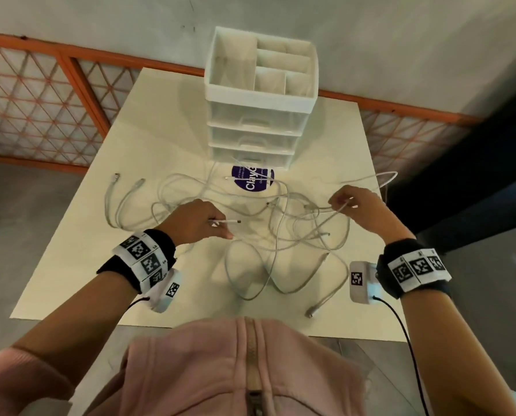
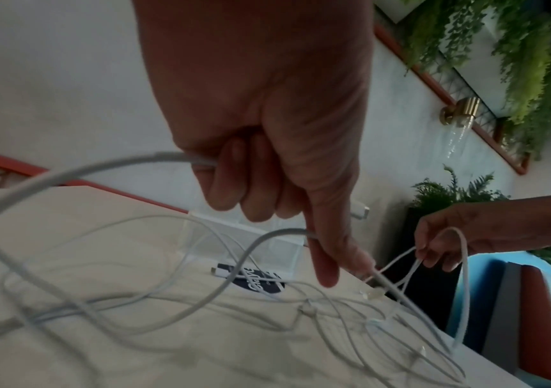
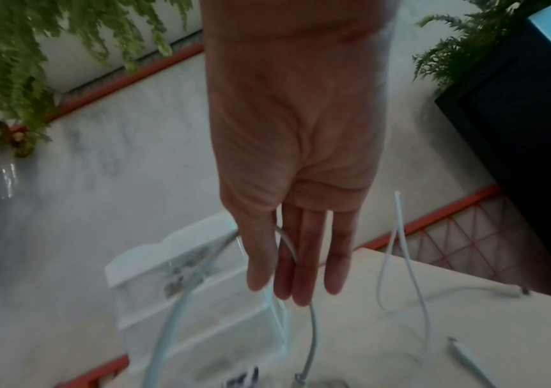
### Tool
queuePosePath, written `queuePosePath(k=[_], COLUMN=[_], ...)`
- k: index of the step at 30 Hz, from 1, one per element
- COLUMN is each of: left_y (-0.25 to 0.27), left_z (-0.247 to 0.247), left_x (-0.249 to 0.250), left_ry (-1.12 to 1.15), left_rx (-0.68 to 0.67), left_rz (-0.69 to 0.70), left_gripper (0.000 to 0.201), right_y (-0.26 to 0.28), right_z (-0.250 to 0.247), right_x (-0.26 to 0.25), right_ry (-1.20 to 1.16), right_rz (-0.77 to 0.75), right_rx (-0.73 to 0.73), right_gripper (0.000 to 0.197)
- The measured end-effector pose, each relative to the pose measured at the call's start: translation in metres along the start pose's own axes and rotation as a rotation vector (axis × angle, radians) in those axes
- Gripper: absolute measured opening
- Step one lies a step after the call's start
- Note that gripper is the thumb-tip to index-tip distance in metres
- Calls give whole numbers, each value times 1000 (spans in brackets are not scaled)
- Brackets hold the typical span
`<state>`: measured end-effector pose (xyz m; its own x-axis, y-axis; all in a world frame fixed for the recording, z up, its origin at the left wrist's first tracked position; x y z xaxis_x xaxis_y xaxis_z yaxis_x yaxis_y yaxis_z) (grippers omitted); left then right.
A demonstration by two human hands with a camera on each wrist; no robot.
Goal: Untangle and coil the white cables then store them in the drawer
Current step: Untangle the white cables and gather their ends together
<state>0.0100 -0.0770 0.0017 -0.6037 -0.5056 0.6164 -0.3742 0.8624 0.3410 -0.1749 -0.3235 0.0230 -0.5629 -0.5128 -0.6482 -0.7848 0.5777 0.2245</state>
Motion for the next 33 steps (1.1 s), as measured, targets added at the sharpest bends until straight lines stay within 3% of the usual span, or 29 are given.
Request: queuePosePath(k=[1, 3, 6, 9, 13, 17, 22, 25, 28, 31, 33], left_y=[-4, -11, -12, -8, -4, -3, 0, 5, 8, 10, 11], left_z=[-1, -8, -14, -8, 2, 1, 0, -3, -1, -6, -13], left_x=[1, -1, -11, -12, -4, 3, 3, 3, 11, 21, 32], left_ry=[-28, -76, -124, -145, -151, -138, -86, -46, 71, 291, 443], left_rx=[-2, 1, 43, 63, 78, 106, 124, 108, 55, 57, 82], left_rz=[-14, -46, -83, -77, -72, -75, -101, -96, -42, -1, 37], left_gripper=[19, 23, 26, 29, 27, 25, 24, 23, 28, 43, 37], right_y=[1, 2, 15, 33, 57, 61, 69, 68, 58, 45, 37], right_z=[7, 21, 33, 49, 94, 98, 101, 101, 86, 59, 46], right_x=[2, 4, 28, 44, 56, 55, 56, 52, 18, -42, -79], right_ry=[5, 63, 214, 226, 228, 386, 451, 415, 124, -84, -212], right_rz=[9, 52, 228, 267, 185, 145, 100, 111, 74, -47, -104], right_rx=[-62, -150, -82, -35, -324, -319, -467, -481, -459, -344, -262], right_gripper=[29, 59, 90, 69, 31, 12, 17, 20, 25, 16, 14])
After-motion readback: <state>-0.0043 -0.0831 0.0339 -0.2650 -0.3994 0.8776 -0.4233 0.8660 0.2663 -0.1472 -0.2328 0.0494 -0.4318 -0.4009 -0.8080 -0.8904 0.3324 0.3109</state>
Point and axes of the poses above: each hand's wrist, its own y-axis away from the middle knuckle, its own z-axis out of the palm, x = y × z, the point moved 9 cm from there along -y, towards the middle knuckle, and after that the axes turned 1 degree about -z, right-handed, at the moved point
